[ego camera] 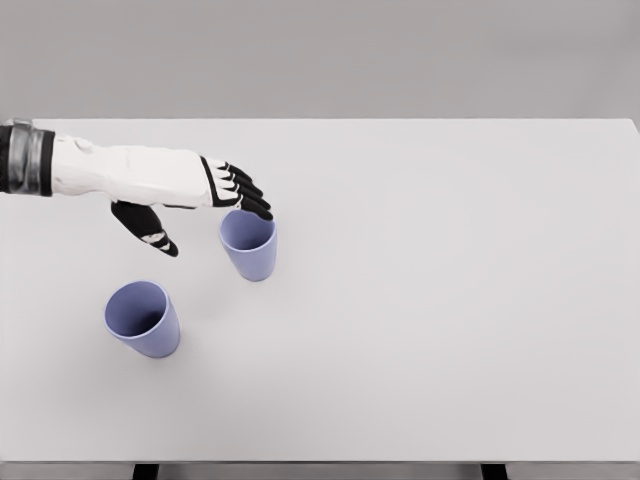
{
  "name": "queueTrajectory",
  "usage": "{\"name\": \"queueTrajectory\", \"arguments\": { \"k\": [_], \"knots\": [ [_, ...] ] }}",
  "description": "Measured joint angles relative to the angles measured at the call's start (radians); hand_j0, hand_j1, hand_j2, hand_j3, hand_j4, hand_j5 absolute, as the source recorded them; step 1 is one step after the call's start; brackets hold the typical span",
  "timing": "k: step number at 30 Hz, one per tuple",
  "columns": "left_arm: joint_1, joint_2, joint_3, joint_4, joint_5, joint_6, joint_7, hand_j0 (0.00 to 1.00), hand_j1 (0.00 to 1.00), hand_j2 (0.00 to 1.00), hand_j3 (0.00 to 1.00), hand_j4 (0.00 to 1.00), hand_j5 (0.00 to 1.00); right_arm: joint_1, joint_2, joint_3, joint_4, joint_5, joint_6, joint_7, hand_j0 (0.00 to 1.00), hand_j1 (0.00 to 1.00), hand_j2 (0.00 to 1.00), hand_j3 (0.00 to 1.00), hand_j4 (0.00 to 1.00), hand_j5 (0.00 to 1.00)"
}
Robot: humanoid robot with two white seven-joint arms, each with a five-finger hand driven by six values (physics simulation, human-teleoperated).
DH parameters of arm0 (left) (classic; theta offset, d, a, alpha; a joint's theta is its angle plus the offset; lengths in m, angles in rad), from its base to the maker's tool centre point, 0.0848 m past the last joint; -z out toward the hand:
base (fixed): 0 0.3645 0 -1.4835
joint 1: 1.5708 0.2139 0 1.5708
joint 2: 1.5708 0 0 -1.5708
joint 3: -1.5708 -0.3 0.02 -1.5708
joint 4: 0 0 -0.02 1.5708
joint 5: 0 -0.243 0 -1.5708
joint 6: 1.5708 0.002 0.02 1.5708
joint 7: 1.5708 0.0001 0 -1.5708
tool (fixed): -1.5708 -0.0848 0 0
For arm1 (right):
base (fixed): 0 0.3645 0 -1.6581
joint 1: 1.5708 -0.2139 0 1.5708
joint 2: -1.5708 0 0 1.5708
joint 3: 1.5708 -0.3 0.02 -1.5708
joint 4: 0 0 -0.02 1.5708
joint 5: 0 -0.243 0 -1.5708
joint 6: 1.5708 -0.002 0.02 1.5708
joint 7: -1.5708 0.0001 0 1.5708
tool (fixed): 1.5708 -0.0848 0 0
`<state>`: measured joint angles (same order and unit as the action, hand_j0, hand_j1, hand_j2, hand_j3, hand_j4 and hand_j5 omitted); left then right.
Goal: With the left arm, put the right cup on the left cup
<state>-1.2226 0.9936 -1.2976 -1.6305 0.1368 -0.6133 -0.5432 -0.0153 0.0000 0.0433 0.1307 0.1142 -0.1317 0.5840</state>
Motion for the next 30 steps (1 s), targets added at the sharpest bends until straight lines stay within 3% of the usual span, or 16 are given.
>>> {"name": "queueTrajectory", "arguments": {
  "k": [4, 8, 12, 15, 17, 21, 30],
  "knots": [
    [-0.04, -0.015, -0.02, 0.021, 0.0, 0.0, 0.0, 1.0, 1.0, 1.0, 1.0, 1.0, 1.0, 0.003, 0.0, 0.0, 0.003, 0.0, 0.0, 0.0, 1.0, 1.0, 1.0, 1.0, 1.0, 1.0],
    [-0.037, -0.075, -0.026, 0.126, -0.001, 0.0, 0.0, 1.0, 1.0, 1.0, 1.0, 1.0, 1.0, 0.003, 0.0, 0.0, 0.004, 0.0, 0.0, 0.0, 1.0, 1.0, 1.0, 1.0, 1.0, 1.0],
    [-0.026, -0.142, -0.028, 0.189, -0.002, 0.0, -0.002, 1.0, 1.0, 1.0, 1.0, 1.0, 1.0, 0.003, 0.0, 0.0, 0.004, 0.0, 0.0, 0.0, 1.0, 1.0, 1.0, 1.0, 1.0, 1.0],
    [0.031, -0.161, -0.028, 0.203, -0.004, 0.0, -0.002, 1.0, 1.0, 1.0, 1.0, 1.0, 1.0, 0.003, 0.0, 0.0, 0.004, 0.0, 0.0, 0.0, 1.0, 1.0, 1.0, 1.0, 1.0, 1.0],
    [0.035, -0.169, -0.027, 0.212, -0.006, 0.0, 0.001, 1.0, 1.0, 1.0, 1.0, 1.0, 1.0, 0.003, 0.0, 0.0, 0.004, 0.0, 0.0, 0.0, 1.0, 1.0, 1.0, 1.0, 1.0, 1.0],
    [0.066, -0.205, -0.015, 0.252, -0.05, 0.0, 0.007, 1.0, 1.0, 1.0, 1.0, 1.0, 1.0, 0.003, 0.0, 0.0, 0.004, 0.0, 0.0, 0.0, 1.0, 1.0, 1.0, 1.0, 1.0, 1.0],
    [0.072, -0.251, -0.009, 0.304, -0.089, 0.0, 0.026, 1.0, 1.0, 1.0, 1.0, 1.0, 1.0, 0.003, 0.0, 0.0, 0.005, 0.0, 0.0, 0.0, 1.0, 1.0, 1.0, 1.0, 1.0, 1.0]
  ]
}}
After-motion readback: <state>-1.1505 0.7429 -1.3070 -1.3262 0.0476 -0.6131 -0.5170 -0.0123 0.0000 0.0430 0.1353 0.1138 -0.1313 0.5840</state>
